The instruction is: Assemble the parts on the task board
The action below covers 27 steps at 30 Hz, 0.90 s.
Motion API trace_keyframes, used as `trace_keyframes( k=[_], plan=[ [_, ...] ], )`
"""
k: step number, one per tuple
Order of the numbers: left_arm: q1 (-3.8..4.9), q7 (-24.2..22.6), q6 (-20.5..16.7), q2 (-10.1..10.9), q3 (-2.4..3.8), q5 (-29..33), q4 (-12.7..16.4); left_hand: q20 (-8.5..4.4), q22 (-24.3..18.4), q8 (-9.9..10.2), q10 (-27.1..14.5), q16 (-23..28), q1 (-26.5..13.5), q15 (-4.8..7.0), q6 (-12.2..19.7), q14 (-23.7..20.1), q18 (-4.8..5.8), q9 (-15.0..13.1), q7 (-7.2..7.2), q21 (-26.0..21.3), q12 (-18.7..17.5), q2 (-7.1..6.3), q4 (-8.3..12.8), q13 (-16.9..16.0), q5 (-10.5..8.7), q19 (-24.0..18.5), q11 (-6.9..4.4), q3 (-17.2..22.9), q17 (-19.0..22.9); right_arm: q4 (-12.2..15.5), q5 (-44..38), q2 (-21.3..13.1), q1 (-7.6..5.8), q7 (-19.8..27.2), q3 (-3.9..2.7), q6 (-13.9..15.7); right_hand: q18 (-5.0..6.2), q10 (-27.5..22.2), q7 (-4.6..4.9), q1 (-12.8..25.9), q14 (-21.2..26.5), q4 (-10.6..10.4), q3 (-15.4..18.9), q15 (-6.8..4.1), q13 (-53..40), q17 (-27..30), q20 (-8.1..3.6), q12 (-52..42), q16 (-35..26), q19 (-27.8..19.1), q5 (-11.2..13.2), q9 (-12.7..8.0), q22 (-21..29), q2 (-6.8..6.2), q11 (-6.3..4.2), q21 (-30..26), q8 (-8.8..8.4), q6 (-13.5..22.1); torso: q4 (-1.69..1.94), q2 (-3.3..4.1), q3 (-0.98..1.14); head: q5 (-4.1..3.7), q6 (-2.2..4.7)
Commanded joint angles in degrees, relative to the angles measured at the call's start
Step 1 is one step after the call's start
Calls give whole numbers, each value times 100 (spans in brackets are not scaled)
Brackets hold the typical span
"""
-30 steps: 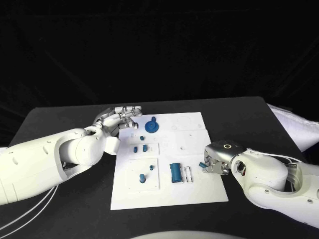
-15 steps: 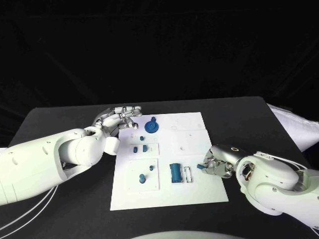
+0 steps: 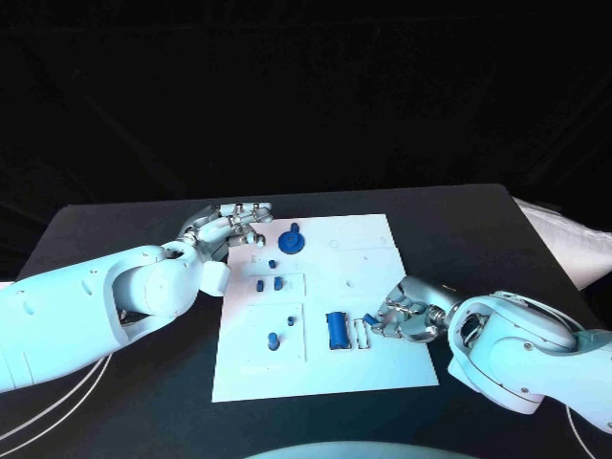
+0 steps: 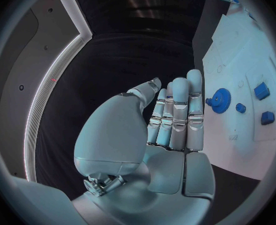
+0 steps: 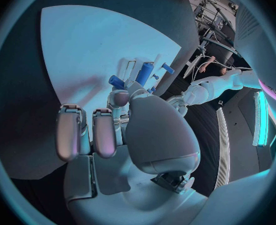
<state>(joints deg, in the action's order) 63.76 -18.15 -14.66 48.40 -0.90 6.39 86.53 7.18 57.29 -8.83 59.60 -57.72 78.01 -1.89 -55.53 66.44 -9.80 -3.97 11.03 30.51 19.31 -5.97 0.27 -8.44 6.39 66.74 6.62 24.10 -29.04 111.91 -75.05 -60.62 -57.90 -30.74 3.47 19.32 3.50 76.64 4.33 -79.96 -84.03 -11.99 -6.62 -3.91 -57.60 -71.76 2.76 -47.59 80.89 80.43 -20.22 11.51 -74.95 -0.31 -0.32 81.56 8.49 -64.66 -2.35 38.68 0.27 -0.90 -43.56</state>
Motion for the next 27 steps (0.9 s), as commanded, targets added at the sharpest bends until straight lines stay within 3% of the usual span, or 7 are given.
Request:
trace_keyframes(
  k=[1,27],
  plan=[
    [1,-22,101,-3,3,-32,20,37,-8,-42,-58,-31,-14,4,47,-36,-62,-3,10,-21,50,62,26,-12,27,1,2,-10,13,-20,304,69,0,78,1,-300,-8,86,-9,150,-303,-98,36,-13,-92,-42,-32,-136,13,43,-97,116,-37,1,1,27,29,-72,-5,-1,-1,5,-8],
    [1,-16,199,-7,3,-63,32,35,-6,-55,-73,-37,12,7,53,-42,-64,-3,7,-23,73,66,48,-13,30,1,0,2,20,-283,-10,432,20,-315,2,-699,-29,295,-81,613,-335,-398,229,-59,-433,-246,-71,-537,121,105,-278,217,-140,-10,-55,82,104,-260,-5,-1,5,26,-22]
  ],
)
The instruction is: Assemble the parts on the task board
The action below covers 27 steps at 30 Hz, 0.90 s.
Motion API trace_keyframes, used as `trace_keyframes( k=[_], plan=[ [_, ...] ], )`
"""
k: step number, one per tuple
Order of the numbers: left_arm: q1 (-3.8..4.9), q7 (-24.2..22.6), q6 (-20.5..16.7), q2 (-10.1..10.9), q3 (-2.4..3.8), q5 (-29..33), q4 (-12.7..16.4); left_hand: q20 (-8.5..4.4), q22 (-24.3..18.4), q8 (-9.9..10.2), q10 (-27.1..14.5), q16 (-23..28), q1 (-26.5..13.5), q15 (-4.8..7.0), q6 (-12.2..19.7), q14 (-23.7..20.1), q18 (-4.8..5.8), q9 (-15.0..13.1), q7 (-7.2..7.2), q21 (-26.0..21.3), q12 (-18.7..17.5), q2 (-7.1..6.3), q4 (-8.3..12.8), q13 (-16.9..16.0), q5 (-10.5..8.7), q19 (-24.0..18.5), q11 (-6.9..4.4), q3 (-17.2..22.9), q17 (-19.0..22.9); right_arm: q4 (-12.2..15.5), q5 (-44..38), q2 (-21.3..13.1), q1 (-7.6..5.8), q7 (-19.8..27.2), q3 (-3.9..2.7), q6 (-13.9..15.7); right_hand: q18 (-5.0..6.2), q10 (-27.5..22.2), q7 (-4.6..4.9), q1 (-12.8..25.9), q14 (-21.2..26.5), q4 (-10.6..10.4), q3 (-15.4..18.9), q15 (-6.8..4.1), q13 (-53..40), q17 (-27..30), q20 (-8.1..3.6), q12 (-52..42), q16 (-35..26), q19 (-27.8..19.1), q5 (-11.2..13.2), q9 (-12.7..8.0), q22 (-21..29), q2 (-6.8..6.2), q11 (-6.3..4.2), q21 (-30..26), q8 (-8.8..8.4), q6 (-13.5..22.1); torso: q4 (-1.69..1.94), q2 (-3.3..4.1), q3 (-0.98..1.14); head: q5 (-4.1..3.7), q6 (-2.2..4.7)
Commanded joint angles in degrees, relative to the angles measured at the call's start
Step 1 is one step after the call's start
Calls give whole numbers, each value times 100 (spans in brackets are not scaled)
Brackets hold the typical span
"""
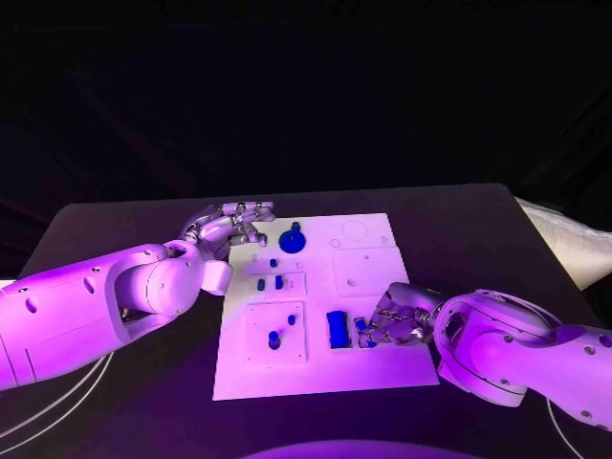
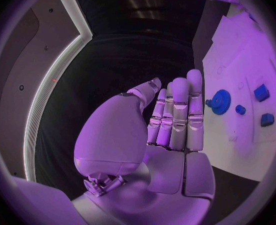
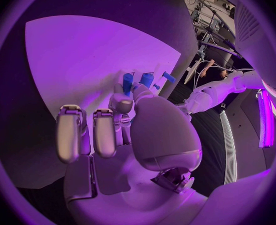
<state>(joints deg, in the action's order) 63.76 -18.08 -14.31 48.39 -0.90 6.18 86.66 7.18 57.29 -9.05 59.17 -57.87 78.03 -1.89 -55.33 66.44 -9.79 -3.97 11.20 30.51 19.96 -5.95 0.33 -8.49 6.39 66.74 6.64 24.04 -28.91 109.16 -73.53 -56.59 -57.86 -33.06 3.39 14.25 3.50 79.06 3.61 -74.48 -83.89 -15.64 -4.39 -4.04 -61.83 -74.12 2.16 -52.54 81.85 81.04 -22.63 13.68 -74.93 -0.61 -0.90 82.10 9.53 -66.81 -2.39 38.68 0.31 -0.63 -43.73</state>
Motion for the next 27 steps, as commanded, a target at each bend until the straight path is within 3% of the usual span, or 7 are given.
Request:
trace_keyframes(
  k=[1,8,12,15,18,23,27],
  plan=[
    [1,-22,171,-7,3,-44,19,35,-7,-33,-30,-22,10,7,32,-42,-64,-3,-10,-23,9,64,42,-8,30,1,-2,8,7,-11,-172,33,15,-84,10,-193,-30,56,-10,79,-350,-43,12,-46,-15,-14,-11,-46,28,47,-38,2,-145,25,1,30,1,-47,-2,-1,1,-1,-5],
    [1,-18,194,-7,3,-45,18,35,-7,-33,-30,-22,10,7,32,-42,-64,-3,-10,-23,9,64,42,-8,30,1,-2,8,7,-18,-238,49,16,-87,10,-183,-33,88,-15,215,-353,-91,80,-51,-76,-44,-18,-103,43,54,-66,19,-159,63,-3,37,1,-68,-1,0,1,1,-4],
    [1,-15,201,-7,3,-48,20,35,-7,-33,-30,-22,10,7,32,-42,-64,-3,-10,-23,9,64,42,-8,30,1,-2,8,7,-14,-277,57,16,-86,10,-171,-35,102,-17,424,-354,-96,218,-51,-111,-60,-21,-117,51,59,-273,35,-169,82,-3,41,-6,-81,-5,2,2,2,-2],
    [1,-12,202,-6,3,-53,21,35,-7,-33,-30,-22,10,7,32,-42,-64,-3,-10,-23,9,64,42,-8,30,1,-2,8,7,-12,-304,60,16,-84,10,-161,-35,110,-16,570,-353,-103,329,-49,-136,-63,-20,-130,53,60,-263,44,-172,80,-1,42,-10,-91,-3,1,0,-3,-1],
    [1,-10,202,-6,3,-56,21,35,-7,-33,-30,-22,10,7,32,-42,-64,-3,-10,-23,9,64,42,-8,30,1,-2,8,7,-11,-330,59,16,-82,10,-155,-35,116,-22,785,-352,-102,505,-48,-156,-64,-18,-129,51,58,2,58,-172,72,-3,40,-15,-101,0,-3,0,-4,-4],
    [1,-7,202,-5,3,-58,18,35,-7,-33,-30,-22,10,7,32,-42,-64,-3,-10,-23,9,64,42,-8,30,1,-2,8,7,-3,-373,44,16,-64,10,-146,-35,124,-30,1129,-351,-101,882,-53,-201,-68,-20,-124,49,58,922,95,-178,69,-7,39,-18,-118,0,-2,2,-2,-10],
    [1,-7,204,-5,3,-58,15,35,-7,-33,-30,-22,10,7,32,-42,-64,-3,-10,-23,9,64,42,-8,30,1,-2,8,7,6,-439,9,16,-54,10,-149,-34,137,-33,1290,-353,-101,1110,-54,-246,-81,-20,-145,53,57,1212,122,-180,71,-8,37,-17,-127,-2,-2,2,0,-10]
  ],
)
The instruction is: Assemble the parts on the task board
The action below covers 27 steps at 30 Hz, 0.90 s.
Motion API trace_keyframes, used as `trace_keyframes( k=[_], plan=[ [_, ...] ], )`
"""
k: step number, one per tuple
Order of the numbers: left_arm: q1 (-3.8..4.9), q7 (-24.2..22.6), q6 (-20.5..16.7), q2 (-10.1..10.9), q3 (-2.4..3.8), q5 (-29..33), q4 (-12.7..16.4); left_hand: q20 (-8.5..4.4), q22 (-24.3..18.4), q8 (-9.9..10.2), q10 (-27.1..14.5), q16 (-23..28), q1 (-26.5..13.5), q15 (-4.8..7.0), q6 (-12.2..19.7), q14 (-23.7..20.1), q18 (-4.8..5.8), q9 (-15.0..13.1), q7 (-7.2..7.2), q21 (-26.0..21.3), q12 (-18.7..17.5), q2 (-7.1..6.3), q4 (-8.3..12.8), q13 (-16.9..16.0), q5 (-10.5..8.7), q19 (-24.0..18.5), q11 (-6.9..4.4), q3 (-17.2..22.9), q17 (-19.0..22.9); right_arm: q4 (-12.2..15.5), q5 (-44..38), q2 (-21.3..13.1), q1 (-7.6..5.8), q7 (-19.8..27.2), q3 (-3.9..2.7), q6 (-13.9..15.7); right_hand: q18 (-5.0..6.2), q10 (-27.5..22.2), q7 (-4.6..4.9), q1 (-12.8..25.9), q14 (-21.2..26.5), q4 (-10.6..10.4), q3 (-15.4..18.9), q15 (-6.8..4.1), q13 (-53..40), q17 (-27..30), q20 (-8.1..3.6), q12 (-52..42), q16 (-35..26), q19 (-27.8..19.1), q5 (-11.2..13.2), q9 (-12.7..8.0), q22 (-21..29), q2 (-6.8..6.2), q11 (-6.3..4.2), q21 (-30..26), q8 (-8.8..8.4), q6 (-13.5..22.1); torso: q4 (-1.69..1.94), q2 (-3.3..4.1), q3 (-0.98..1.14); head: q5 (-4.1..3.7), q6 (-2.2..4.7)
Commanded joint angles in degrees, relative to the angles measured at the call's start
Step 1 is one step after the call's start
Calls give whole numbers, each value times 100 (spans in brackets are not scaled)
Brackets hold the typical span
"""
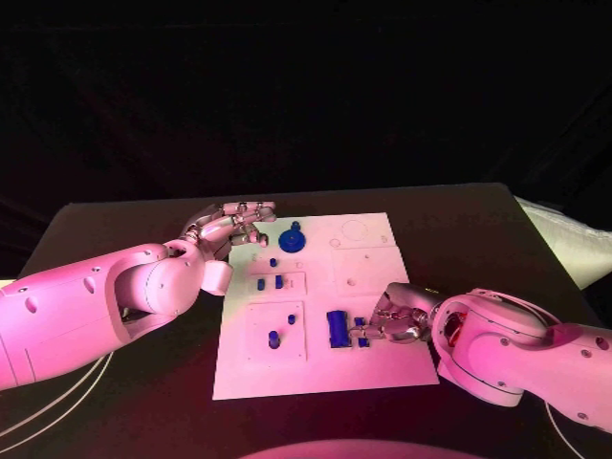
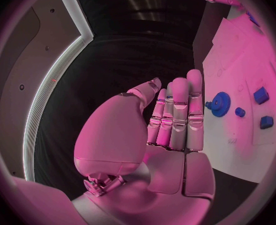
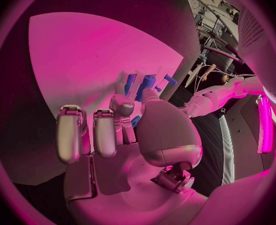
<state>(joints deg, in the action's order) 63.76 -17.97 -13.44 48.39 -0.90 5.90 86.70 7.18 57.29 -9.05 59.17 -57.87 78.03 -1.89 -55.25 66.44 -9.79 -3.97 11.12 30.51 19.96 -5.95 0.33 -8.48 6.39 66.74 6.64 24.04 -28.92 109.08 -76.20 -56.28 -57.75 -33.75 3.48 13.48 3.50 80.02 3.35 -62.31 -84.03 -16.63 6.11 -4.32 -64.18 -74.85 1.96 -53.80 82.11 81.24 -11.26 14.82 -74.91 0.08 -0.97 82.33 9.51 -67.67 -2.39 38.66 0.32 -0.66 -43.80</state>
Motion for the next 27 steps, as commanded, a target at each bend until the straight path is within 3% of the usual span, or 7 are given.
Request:
trace_keyframes(
  k=[1,4,8,14,27],
  plan=[
    [2,-18,117,-5,3,-30,10,35,-7,-33,-30,-22,10,7,25,-42,-64,-3,-2,-23,9,64,42,-10,30,1,-2,7,8,18,-192,-34,6,14,1,-71,-34,42,-8,69,-340,2,66,-26,-14,-9,0,-22,28,36,84,10,-182,4,-1,14,-15,-42,-3,-1,2,3,-6],
    [2,-19,117,-5,3,-30,8,35,-7,-33,-30,-22,10,7,25,-42,-64,-3,-2,-23,9,64,42,-10,30,1,-2,7,8,26,-237,-71,6,17,1,-78,-35,44,-10,-14,-341,29,87,-27,-24,-13,-1,-21,29,38,106,18,-186,23,-3,15,-16,-41,-7,-1,6,9,-10],
    [2,-19,119,-6,3,-30,4,35,-6,-39,-40,-23,16,7,27,-48,-64,-3,-2,-24,17,63,50,-9,30,-1,-1,10,12,27,-268,-104,6,41,1,-132,-34,41,-11,-499,-340,210,80,-31,-50,-14,-7,-3,26,36,46,44,-186,84,-5,12,-25,-31,-10,-1,8,11,-12],
    [1,-19,125,-15,3,-31,-4,34,-6,-43,-46,-24,19,7,29,-51,-64,-3,-3,-25,22,62,54,-9,30,-2,-1,11,15,-27,-397,-57,11,71,1,-188,-31,23,-25,-1303,-339,687,-107,-50,-64,-19,-18,27,24,26,149,62,-178,145,-27,1,-39,-15,0,-3,4,-5,-8],
    [-4,-17,128,-20,3,-36,-15,34,-6,-43,-46,-24,19,7,29,-51,-64,-3,-3,-25,22,62,54,-9,30,-2,-1,11,15,-283,-581,204,121,-6,1,-287,-33,35,-25,-1400,-344,746,-140,-48,-91,-42,-20,5,34,30,243,67,-185,195,-26,4,-41,-24,1,-1,-6,16,-28]
  ],
)
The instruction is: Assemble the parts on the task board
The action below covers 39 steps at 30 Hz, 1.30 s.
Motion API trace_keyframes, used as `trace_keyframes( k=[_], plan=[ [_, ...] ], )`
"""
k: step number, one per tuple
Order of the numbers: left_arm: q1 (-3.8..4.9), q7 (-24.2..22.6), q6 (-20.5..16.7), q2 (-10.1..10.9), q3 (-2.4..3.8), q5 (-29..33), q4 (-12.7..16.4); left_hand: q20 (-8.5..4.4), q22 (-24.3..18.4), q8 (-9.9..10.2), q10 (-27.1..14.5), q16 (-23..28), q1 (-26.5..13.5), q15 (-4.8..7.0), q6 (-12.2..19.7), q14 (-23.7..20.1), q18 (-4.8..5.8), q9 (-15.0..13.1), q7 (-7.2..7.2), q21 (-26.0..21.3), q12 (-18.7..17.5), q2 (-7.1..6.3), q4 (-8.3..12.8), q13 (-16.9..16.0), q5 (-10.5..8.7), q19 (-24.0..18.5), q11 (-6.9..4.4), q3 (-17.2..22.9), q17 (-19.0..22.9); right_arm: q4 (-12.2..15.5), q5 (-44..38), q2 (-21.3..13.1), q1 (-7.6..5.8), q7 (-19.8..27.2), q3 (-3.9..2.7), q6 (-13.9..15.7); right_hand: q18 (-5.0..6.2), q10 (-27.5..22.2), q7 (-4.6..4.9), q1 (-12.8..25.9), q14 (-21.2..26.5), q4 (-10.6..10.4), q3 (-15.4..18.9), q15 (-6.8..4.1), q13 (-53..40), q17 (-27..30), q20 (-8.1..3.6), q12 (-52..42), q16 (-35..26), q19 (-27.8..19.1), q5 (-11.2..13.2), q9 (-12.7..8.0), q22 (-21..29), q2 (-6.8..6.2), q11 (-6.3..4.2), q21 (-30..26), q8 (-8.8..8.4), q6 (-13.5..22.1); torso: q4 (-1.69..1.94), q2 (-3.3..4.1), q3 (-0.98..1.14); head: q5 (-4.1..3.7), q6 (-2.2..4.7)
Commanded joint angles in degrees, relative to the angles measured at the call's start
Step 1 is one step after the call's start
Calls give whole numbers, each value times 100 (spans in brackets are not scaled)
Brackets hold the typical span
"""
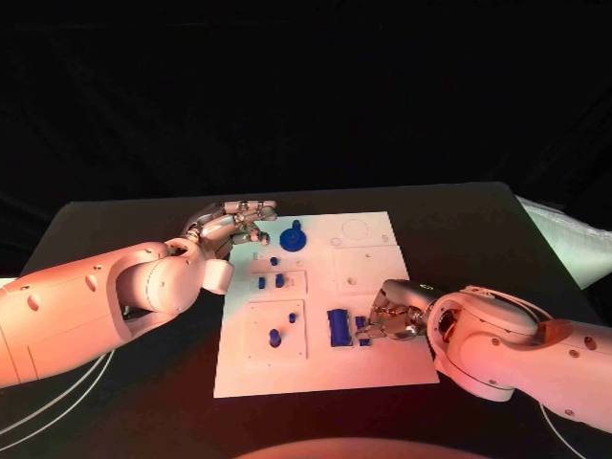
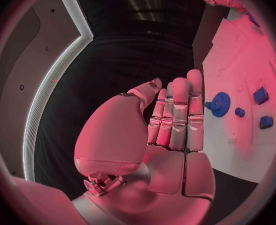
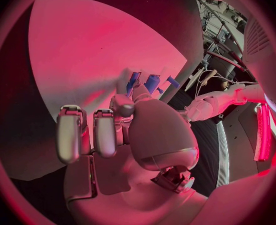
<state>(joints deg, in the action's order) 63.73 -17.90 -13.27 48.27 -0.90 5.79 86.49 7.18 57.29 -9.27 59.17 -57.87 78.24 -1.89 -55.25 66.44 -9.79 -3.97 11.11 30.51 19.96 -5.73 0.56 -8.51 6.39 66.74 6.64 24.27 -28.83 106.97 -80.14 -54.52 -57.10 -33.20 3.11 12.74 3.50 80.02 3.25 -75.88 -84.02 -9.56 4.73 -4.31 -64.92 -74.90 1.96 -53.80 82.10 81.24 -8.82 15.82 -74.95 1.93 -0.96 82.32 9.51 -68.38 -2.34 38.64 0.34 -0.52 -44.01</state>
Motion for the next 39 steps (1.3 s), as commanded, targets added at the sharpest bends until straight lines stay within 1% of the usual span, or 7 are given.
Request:
trace_keyframes(
  k=[1,10,14,20,27,34,39],
  plan=[
    [-1,-24,111,-6,3,-25,6,34,-6,-21,-47,-24,-3,7,29,-51,-64,-3,-2,-25,22,40,32,-6,30,-2,-1,-12,5,-78,-199,31,58,-65,38,-219,-33,37,-16,-50,-345,42,-7,-48,-20,-41,-20,2,36,32,-12,-32,-184,20,-28,5,-41,44,-5,1,-8,1,-8],
    [-3,-22,108,0,3,-37,6,34,-6,-21,-47,-24,-3,7,29,-51,-64,-3,-2,-25,22,40,32,-6,30,-2,-1,-12,5,-50,-292,-9,66,-75,38,-193,-32,43,-6,-4,-344,24,31,-44,-20,-37,-20,16,33,27,-90,-30,-176,5,-21,-1,-47,43,-11,1,0,11,-1],
    [-6,-23,108,-1,3,-41,0,34,-6,-21,-47,-24,-3,7,29,-51,-64,-3,-2,-25,22,40,32,-6,30,-2,-1,-12,5,-5,-243,-63,67,-9,37,20,-27,42,22,527,-337,-289,386,-14,4,-5,2,74,13,10,17,-24,-152,-195,12,-18,-55,39,-8,-6,-5,1,10],
    [-33,-28,94,-20,1,-43,-40,34,-6,-21,-47,-24,-3,7,29,-51,-64,-3,-2,-25,22,40,32,-6,30,-2,-1,-12,5,20,-75,-91,61,203,36,524,10,-65,43,1045,-301,-715,779,2,159,159,24,366,-93,-92,450,-8,-2,-294,35,-120,-93,116,-18,-36,-13,-13,59],
    [-81,-107,29,-116,-18,-37,-182,36,-5,-39,-79,-26,-14,4,32,-66,-62,-4,-10,-30,40,44,31,-3,28,-9,2,-13,16,-179,921,-73,-118,848,34,1186,82,-306,184,992,-236,-675,795,86,497,465,80,907,-291,-311,319,-82,331,-266,149,-343,-317,530,-39,-198,-65,-14,128],
    [-115,-405,-142,-227,-37,-12,-322,51,-66,-189,-112,-13,-358,11,-75,-117,-66,-22,-108,-130,176,3,-195,-16,-252,-55,-48,-385,82,-837,2968,9,-531,2010,33,986,194,-790,336,362,-158,-457,730,207,1036,799,202,1642,-543,-632,264,-170,833,-153,284,-707,-451,898,-37,-414,-164,-25,235],
    [-121,-464,-279,-261,-41,-8,-412,60,-205,-227,-189,267,-280,-11,-67,-320,-68,-2,-110,-344,163,59,-194,43,-261,-204,-38,-529,261,-1410,4208,220,-790,3052,32,908,486,-1287,401,-305,257,-111,546,243,1577,2230,239,2289,-1646,-1543,37,-203,2259,133,341,-1797,-450,1003,-39,-523,-219,-11,326]
  ],
)
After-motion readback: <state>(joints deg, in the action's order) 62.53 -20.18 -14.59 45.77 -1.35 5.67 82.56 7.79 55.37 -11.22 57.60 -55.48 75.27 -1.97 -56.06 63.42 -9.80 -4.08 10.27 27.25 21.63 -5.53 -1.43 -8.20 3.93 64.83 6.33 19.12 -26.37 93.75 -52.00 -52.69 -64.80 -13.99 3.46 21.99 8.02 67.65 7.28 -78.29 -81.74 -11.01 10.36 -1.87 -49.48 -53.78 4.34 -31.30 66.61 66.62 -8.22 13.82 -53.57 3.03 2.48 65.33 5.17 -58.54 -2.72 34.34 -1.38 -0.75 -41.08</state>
